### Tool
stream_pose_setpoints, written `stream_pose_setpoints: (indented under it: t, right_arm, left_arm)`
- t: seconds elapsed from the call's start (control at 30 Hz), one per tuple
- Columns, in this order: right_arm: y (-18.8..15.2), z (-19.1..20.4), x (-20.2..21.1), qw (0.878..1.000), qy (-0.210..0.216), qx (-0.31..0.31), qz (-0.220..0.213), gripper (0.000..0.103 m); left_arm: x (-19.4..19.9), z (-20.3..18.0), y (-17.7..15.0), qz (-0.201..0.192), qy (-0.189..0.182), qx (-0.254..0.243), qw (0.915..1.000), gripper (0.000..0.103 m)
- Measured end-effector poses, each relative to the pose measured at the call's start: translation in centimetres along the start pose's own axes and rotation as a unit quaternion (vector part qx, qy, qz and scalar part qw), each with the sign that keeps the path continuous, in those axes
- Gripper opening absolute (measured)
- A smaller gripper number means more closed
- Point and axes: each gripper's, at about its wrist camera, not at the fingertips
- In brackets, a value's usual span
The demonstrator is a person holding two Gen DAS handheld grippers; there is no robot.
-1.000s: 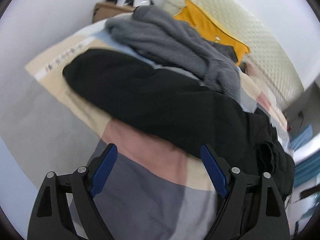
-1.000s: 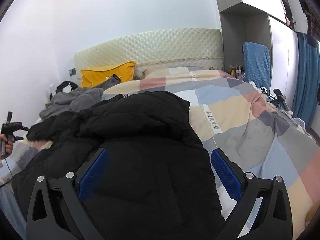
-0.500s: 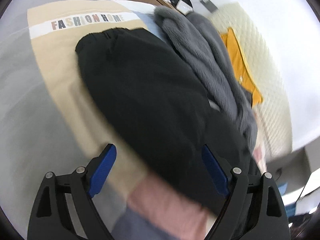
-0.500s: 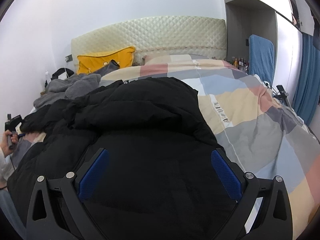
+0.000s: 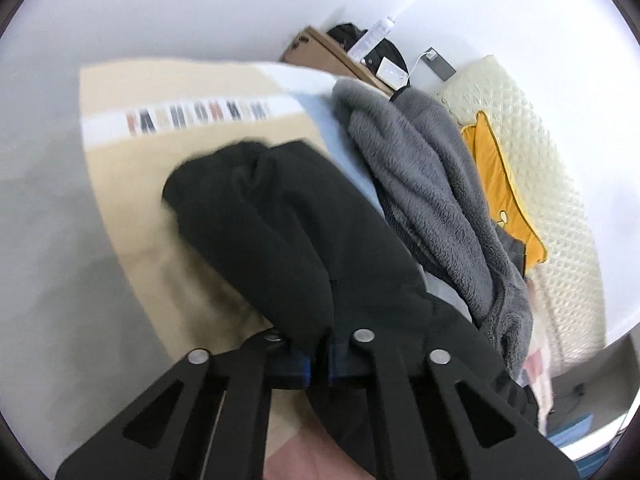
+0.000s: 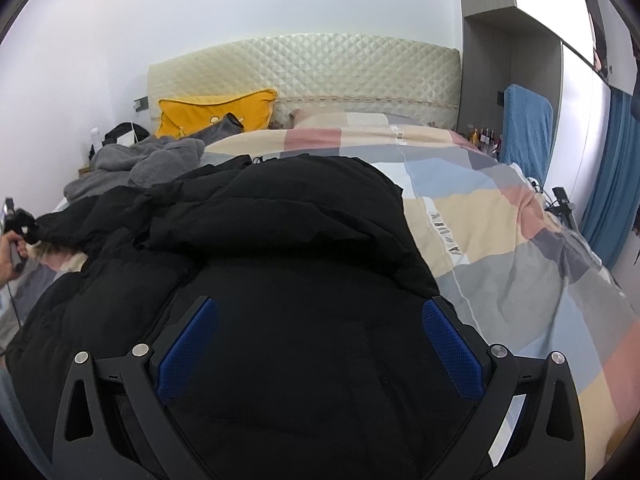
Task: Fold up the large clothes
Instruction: 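Grasp the other jacket sleeve cuff with the left tool, then lift the sleeve with the left tool and swing it over the jacket body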
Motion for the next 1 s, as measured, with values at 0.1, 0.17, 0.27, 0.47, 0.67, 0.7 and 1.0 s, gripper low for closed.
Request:
stream_pose_setpoints:
  t: [0.1, 0.17, 0.27, 0.47, 0.67, 0.7, 1.0]
  right_arm:
    - [0.0, -0.2, 0.7, 1.000, 0.018, -0.011, -0.009, 0.102]
    - [0.1, -0.4, 1.3, 1.000, 0.018, -0.010, -0.018, 0.102]
    - [0.3, -0.6, 2.2, 0.999, 0.024, -0.012, -0.030, 0.102]
    - [0.3, -0.4, 3.6, 0.998, 0.043, 0.008, -0.042, 0.102]
    - [-0.1, -1.0, 5.0, 0.997, 0.061, 0.019, -0.054, 0.102]
    - [-0.1, -1.1, 5.1, 0.996, 0.063, 0.023, -0.056, 0.103]
    - [-0.3, -3.2, 6.1, 0.994, 0.085, 0.021, -0.063, 0.103]
  left_arm:
    - [2.5, -1.5, 0.6, -0.023, 0.013, -0.024, 0.9994, 0.003]
    - [4.6, -3.0, 1.1, -0.037, 0.018, -0.043, 0.9983, 0.002]
    - [7.9, -5.5, 1.8, -0.056, 0.015, -0.069, 0.9959, 0.002]
    - [14.1, -11.4, 2.0, -0.085, 0.006, -0.118, 0.9893, 0.002]
    - [19.7, -17.6, 0.8, -0.111, -0.012, -0.157, 0.9813, 0.002]
    - [20.5, -18.7, 0.3, -0.115, -0.016, -0.165, 0.9795, 0.002]
    - [25.7, -26.9, -4.0, -0.143, -0.045, -0.225, 0.9627, 0.002]
Point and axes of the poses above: each gripper's, at about its wrist camera, not at the fingertips, and x roughly against the way its jaws point, z to its left, y to its top, and after that the axes turned 4 degrees about y, right-handed
